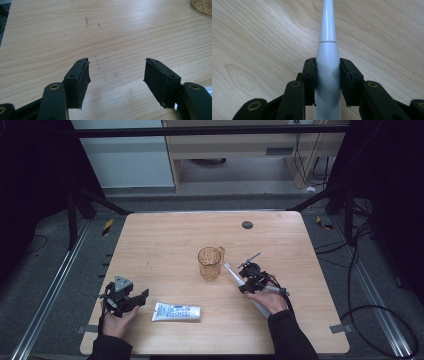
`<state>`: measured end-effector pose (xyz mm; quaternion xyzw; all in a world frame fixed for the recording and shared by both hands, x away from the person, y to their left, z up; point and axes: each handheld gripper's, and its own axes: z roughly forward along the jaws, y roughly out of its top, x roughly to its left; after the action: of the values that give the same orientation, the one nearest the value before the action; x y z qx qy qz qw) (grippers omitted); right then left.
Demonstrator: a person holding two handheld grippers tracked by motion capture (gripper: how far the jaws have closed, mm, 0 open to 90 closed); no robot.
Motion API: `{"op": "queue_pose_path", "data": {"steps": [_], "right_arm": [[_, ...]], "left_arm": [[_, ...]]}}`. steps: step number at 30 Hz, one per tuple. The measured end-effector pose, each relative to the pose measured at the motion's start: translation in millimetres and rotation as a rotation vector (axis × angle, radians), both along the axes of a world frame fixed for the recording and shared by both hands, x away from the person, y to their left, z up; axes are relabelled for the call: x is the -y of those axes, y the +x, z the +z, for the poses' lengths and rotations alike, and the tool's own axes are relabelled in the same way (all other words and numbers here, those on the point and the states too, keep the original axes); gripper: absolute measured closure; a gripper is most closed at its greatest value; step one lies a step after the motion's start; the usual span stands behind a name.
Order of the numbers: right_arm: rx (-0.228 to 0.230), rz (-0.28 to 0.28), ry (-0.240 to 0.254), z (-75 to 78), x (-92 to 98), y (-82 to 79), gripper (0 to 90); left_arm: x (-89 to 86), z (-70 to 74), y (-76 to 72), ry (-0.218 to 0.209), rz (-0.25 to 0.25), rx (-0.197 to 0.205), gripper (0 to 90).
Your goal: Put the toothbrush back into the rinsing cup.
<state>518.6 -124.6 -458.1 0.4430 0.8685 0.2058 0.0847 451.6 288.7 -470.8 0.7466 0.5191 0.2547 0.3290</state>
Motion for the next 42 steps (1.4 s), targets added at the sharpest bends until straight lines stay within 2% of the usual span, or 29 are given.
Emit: {"op": "queue_pose_path", "data": {"steps": [2,8,16,19,20,22,24,28,29,30,31,32,34,38,42], "right_arm": [[0.011,-0.002,0.004,2.1,1.4,-0.7,67.3],[0.047,-0.017,0.075,13.8,10.2,-5.2,67.4],[0.093,-0.03,0.115,26.8,17.3,-10.5,67.5],[0.136,-0.042,0.15,34.5,21.9,-12.6,67.4],[0.169,-0.054,0.178,38.2,23.8,-14.0,67.4],[0.182,-0.058,0.189,39.5,24.3,-14.6,67.4],[0.25,-0.076,0.239,44.3,26.3,-16.3,67.4],[0.335,-0.115,0.327,52.0,30.1,-18.1,67.3],[0.335,-0.115,0.327,52.0,30.1,-18.1,67.3],[0.38,-0.138,0.368,56.3,31.8,-18.2,67.3],[0.38,-0.138,0.368,56.3,31.8,-18.2,67.3],[0.429,-0.163,0.4,60.8,32.4,-18.6,67.3],[0.469,-0.173,0.419,63.5,32.8,-18.2,67.3],[0.507,-0.188,0.457,69.5,31.3,-15.8,67.4],[0.567,-0.202,0.501,76.1,29.2,-14.5,67.4]], "left_arm": [[0.0,0.0,-0.1,0.0,0.001,0.0,35.9],[0.0,0.2,-0.1,-0.002,0.003,0.001,36.3],[0.0,0.5,-0.3,-0.001,0.004,0.002,36.6],[0.0,0.7,-0.5,-0.001,0.005,0.004,36.6],[0.0,1.0,-0.7,-0.001,0.005,0.006,36.7],[0.1,1.1,-0.7,-0.001,0.005,0.007,36.7],[0.3,1.0,-0.8,-0.002,0.004,0.007,36.6],[0.5,1.4,-1.1,-0.006,0.005,0.012,36.7],[0.5,1.3,-1.1,-0.005,0.006,0.013,36.7],[0.4,1.1,-1.0,-0.007,0.006,0.012,36.8],[0.3,1.0,-1.0,-0.007,0.006,0.012,36.8],[0.1,1.3,-1.2,-0.008,0.007,0.013,37.0],[-0.1,1.4,-1.4,-0.011,0.009,0.018,37.2],[-0.2,1.2,-1.6,-0.009,0.007,0.02,37.7],[0.1,2.0,-2.3,-0.01,0.008,0.027,38.0]]}}
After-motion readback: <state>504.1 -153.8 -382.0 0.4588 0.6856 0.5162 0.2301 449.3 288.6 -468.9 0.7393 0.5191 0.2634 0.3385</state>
